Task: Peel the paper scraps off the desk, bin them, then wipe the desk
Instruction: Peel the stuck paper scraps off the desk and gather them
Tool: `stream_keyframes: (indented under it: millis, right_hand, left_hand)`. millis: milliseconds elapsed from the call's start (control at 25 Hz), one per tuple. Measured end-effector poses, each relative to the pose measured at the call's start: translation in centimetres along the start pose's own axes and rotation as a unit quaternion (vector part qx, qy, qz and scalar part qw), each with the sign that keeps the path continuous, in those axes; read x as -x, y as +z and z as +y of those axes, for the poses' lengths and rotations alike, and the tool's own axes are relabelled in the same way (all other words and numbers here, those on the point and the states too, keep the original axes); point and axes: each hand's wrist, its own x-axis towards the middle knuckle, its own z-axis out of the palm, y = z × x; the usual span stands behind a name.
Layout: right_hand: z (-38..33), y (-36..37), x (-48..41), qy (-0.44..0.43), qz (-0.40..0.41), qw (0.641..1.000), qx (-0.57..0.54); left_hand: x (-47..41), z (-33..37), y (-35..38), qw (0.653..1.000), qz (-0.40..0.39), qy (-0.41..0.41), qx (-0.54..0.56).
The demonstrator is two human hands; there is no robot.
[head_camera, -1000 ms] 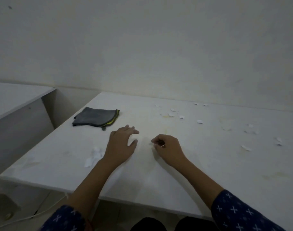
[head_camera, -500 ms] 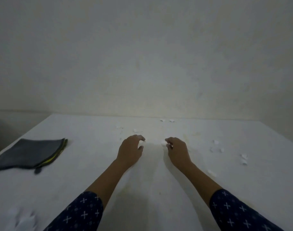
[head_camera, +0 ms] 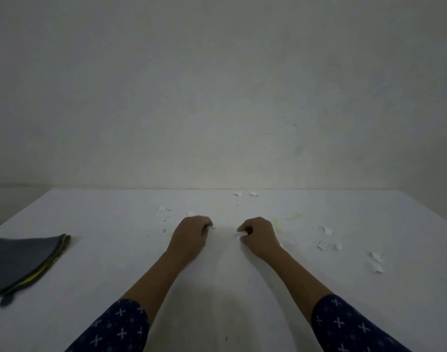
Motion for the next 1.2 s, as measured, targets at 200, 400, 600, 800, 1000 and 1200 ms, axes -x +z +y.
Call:
stream_keyframes:
  millis: [200,400,600,800,1000,1200]
  right_hand:
    - [-1.6,-1.0,2.5,0.073,0.023,0.977,-0.198]
    - [-6.4,-0.4,5.8,0.090,-0.087,0.926,-0.357]
    - [-11.2,1.9,9.5,0.086,-0.135,0.899,-0.408]
    - [-16.4,4.9,13.8,0.023,-0.180,0.917,-0.356]
    - [-21.3,8.4,17.7,-0.026,-0.194,0.955,-0.223]
    - [-25.0,12.0,20.8,-0.074,-0.206,0.957,-0.189]
  left_hand:
    - [1.8,2.4,-1.4,0.990,0.054,-0.060,0.115]
    - [5.3,2.6,-5.9,0.971,0.067,-0.127,0.189]
    - [11.3,1.3,-11.5,0.975,0.056,-0.150,0.155]
    - [18.1,-0.2,-15.4,0.961,0.083,-0.201,0.170]
    - [23.6,-1.9,-19.8,0.953,0.143,-0.226,0.143]
    - [27.4,-4.1,-23.8,0.952,0.144,-0.260,0.075]
